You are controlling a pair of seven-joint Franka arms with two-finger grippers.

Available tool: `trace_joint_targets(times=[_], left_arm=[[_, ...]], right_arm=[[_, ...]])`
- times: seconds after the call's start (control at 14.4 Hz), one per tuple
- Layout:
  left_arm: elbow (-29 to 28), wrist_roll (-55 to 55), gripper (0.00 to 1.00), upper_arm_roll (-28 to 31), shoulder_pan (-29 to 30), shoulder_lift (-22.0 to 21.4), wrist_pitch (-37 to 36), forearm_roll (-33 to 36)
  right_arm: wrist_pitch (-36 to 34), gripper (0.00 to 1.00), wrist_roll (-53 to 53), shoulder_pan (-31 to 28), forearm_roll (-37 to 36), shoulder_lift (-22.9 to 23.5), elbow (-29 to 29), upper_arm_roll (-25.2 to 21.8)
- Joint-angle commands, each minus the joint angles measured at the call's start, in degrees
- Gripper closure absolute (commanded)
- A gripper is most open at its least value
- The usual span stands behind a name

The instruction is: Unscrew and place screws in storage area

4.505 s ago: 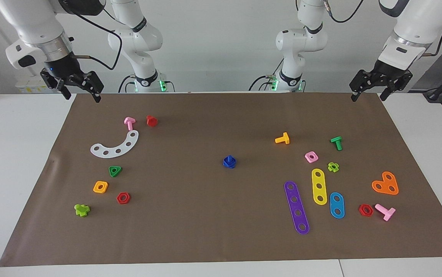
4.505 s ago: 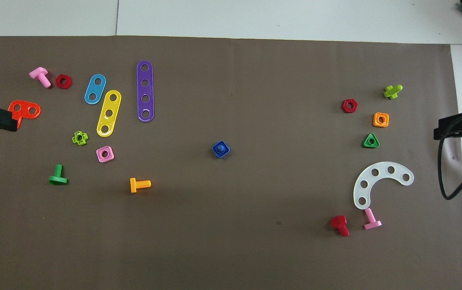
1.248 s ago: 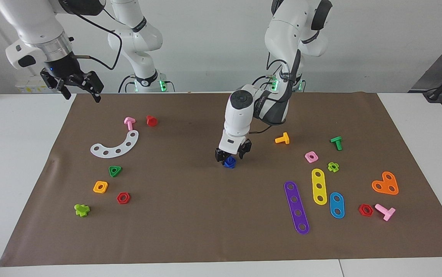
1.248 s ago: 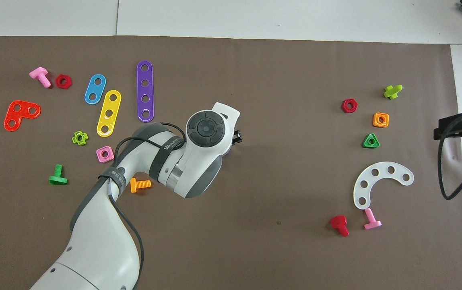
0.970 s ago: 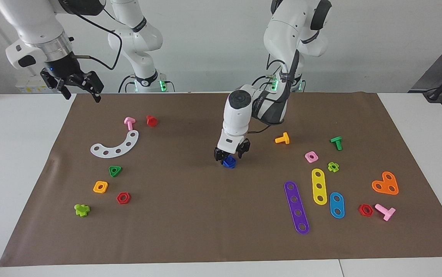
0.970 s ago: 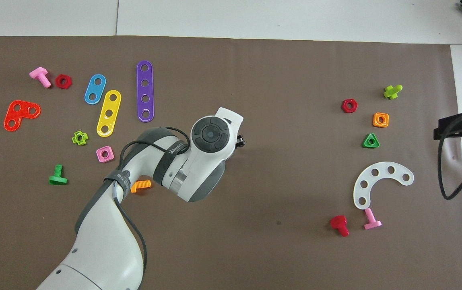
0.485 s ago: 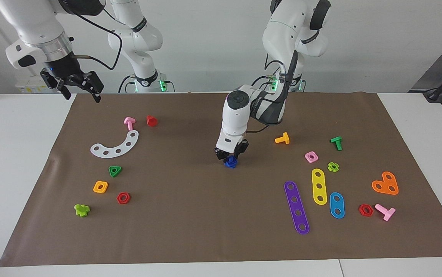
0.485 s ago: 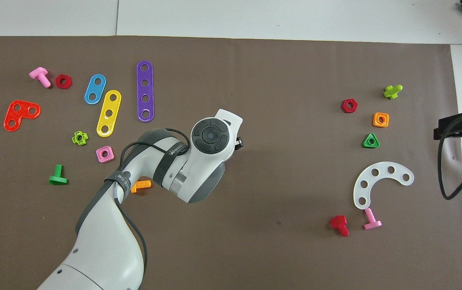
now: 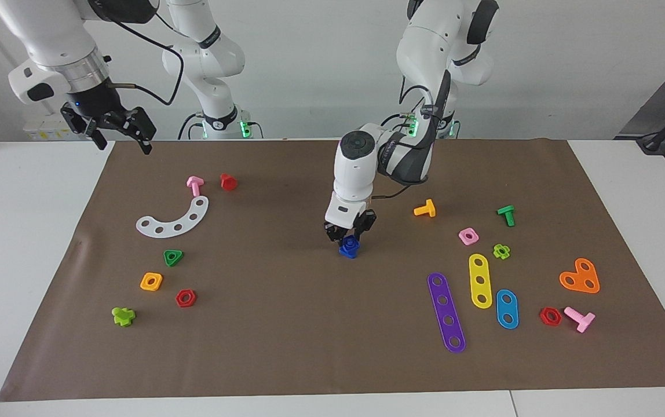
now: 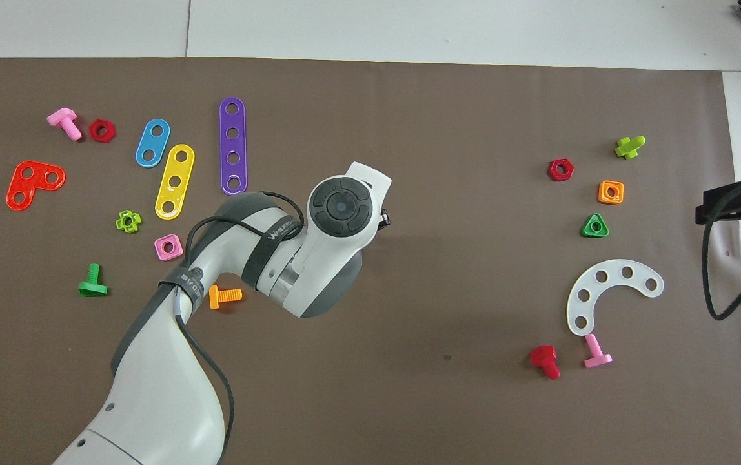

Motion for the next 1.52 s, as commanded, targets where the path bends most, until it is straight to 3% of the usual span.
trace_joint_targets(times=[0.0,0.35,0.55,0.97,1.25,1.32,1.39,1.46], left_arm=[[0.04,-1.03,0.95,1.17,-1.31,-2.70,-3.23,1.53],[-1.54,1.07,0.95,1.17,1.93,-8.15,-5.17,1.70],[-6.18,9.75,0.94,1.09,6.23,-10.35,-4.30,1.70],[-17.25,35.57,0.91,1.09,16.07,-13.16,5.54,1.70],[-24.82,47.99,0.84,1.00,21.00,-15.19,11.95,1.70],[-25.96,50.45,0.78,1.00,21.79,-15.45,13.27,1.70],[-26.67,51.95,0.48,1.00,21.80,-15.63,13.72,1.70],[-27.03,52.23,0.12,1.00,21.80,-15.80,13.73,1.70]], right_arm=[[-0.39,0.00,-1.66,-0.40,1.10,-1.29,-1.23,0.09],[-0.39,0.00,-1.66,-0.40,1.10,-1.29,-1.23,0.09],[-0.39,0.00,-1.66,-0.40,1.10,-1.29,-1.23,0.09],[-2.14,0.00,-1.75,-0.31,1.10,-1.64,-1.32,0.35],[-2.15,0.00,-1.66,-0.31,1.10,-1.64,-1.32,1.67],[-1.54,0.00,-1.66,-0.40,1.10,-1.56,-1.23,1.67],[-0.23,0.00,-1.66,-0.49,1.10,-1.47,-1.14,1.59],[0.92,0.00,-2.01,-0.66,1.10,-1.47,-1.40,1.67]])
